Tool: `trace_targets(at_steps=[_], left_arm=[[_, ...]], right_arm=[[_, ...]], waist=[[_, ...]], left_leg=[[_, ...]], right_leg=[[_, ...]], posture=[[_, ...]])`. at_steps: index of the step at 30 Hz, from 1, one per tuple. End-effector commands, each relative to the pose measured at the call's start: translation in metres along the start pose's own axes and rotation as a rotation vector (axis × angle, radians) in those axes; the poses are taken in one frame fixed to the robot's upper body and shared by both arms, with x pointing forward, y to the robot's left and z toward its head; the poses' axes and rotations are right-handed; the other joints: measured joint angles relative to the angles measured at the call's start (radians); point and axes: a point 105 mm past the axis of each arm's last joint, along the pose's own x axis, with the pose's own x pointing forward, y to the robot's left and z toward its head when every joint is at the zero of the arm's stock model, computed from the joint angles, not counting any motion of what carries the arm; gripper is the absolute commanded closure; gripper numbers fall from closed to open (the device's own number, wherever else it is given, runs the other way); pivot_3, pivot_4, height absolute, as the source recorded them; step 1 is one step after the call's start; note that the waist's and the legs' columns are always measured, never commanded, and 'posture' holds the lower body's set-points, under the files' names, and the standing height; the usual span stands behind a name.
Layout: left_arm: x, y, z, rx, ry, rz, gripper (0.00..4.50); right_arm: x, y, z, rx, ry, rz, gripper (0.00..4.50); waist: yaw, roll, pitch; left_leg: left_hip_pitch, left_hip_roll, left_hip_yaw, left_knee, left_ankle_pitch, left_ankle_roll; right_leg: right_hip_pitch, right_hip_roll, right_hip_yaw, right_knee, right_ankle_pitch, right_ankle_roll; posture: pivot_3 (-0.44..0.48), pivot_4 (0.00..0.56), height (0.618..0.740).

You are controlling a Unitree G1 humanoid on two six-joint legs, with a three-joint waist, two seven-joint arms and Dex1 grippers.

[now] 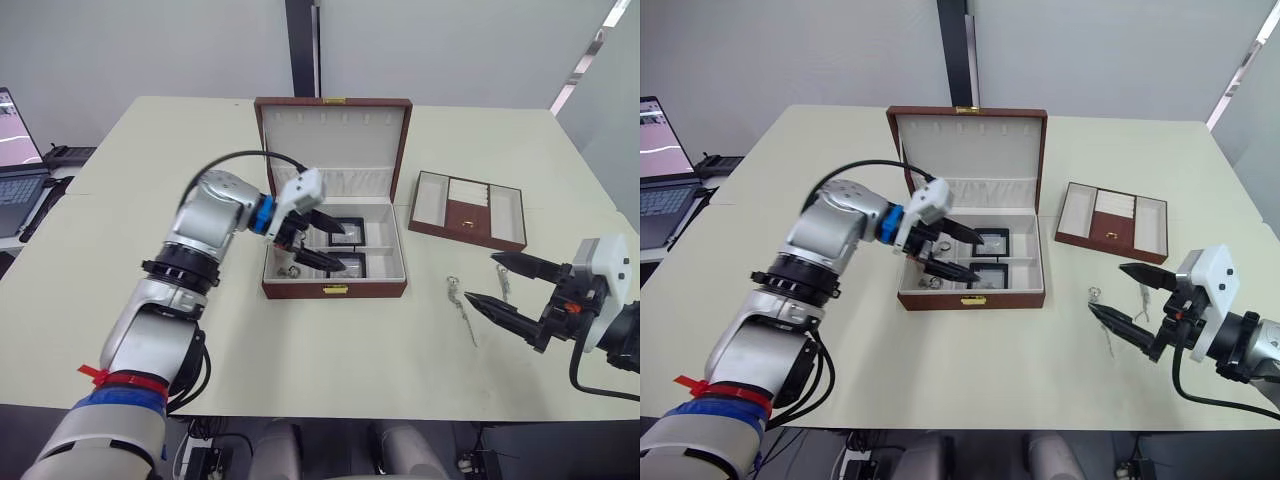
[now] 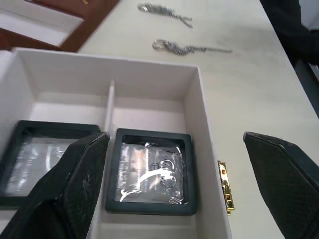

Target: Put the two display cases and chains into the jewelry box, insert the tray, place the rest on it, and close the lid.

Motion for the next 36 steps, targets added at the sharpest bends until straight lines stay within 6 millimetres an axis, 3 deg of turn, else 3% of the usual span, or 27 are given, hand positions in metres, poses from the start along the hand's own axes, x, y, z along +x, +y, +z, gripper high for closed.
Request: trace_targets(at_steps=[1, 10, 16, 20, 24, 26, 30, 36], left_arm=[[-0.032, -0.004, 0.015, 0.011, -0.108, 0.104, 0.02], [-0.1, -0.023, -0.003, -0.11, -0.157, 0.442, 0.02], [-0.142, -0.039, -0.021, -0.183, -0.131, 0.644, 0.02], [-0.176, -0.05, -0.047, -0.239, -0.083, 0.831, 0.02], [-0.195, -0.061, -0.064, -0.28, -0.086, 0.958, 0.02], [-0.206, -0.066, -0.091, -0.335, -0.045, 1.05, 0.02], [-0.221, -0.076, -0.135, -0.391, 0.03, 1.207, 0.02], [-0.236, -0.085, -0.164, -0.409, 0.059, 1.347, 0.02]], right_arm=[[-0.014, -0.02, 0.002, -0.015, -0.017, -0.058, 0.0], [-0.027, -0.063, -0.033, 0.065, 0.024, -0.15, 0.0], [-0.037, -0.094, -0.046, 0.076, 0.037, -0.231, 0.0], [-0.042, -0.112, -0.052, 0.064, 0.047, -0.289, 0.0], [-0.044, -0.124, -0.055, 0.064, 0.028, -0.336, 0.0], [-0.046, -0.13, -0.06, 0.068, 0.033, -0.364, 0.0], [-0.049, -0.14, -0.073, 0.071, 0.055, -0.415, 0.0], [-0.048, -0.148, -0.083, 0.068, 0.061, -0.451, 0.0]], waist=[[-0.001, 0.0, 0.0], [0.002, 0.0, 0.0], [0.0, 0.001, 0.0], [-0.002, 0.001, 0.0], [-0.004, 0.001, 0.0], [-0.004, 0.001, 0.0], [-0.006, 0.001, -0.001], [-0.007, 0.001, -0.001]], left_leg=[[0.0, 0.0, 0.0, 0.0, 0.0, 0.0], [0.0, 0.001, 0.0, 0.0, 0.0, 0.0], [0.001, 0.001, 0.001, 0.0, 0.0, 0.0], [0.002, 0.001, 0.002, 0.0, 0.0, 0.0], [0.002, 0.001, 0.003, 0.0, 0.0, 0.0], [0.002, 0.001, 0.003, 0.0, 0.0, 0.0], [0.003, 0.001, 0.005, -0.001, 0.0, 0.0], [0.003, 0.001, 0.006, -0.001, 0.0, 0.0]], right_leg=[[0.0, 0.0, 0.0, 0.0, 0.0, 0.0], [0.0, 0.0, -0.001, 0.001, 0.0, 0.0], [0.0, -0.001, 0.0, 0.001, 0.0, 0.0], [0.0, -0.001, 0.0, 0.001, 0.0, 0.0], [0.0, -0.001, 0.0, 0.001, 0.0, 0.0], [0.0, -0.001, 0.0, 0.001, 0.0, 0.0], [0.0, -0.002, 0.001, 0.0, 0.0, 0.0], [0.0, -0.002, 0.002, 0.001, 0.0, 0.0]], posture=[[0.0, 0.15, 0.74], [0.0, 0.15, 0.74], [0.0, 0.15, 0.74], [0.0, 0.15, 0.74], [0.0, 0.15, 0.74], [0.0, 0.15, 0.74], [0.0, 0.15, 0.74], [0.0, 0.15, 0.74]])
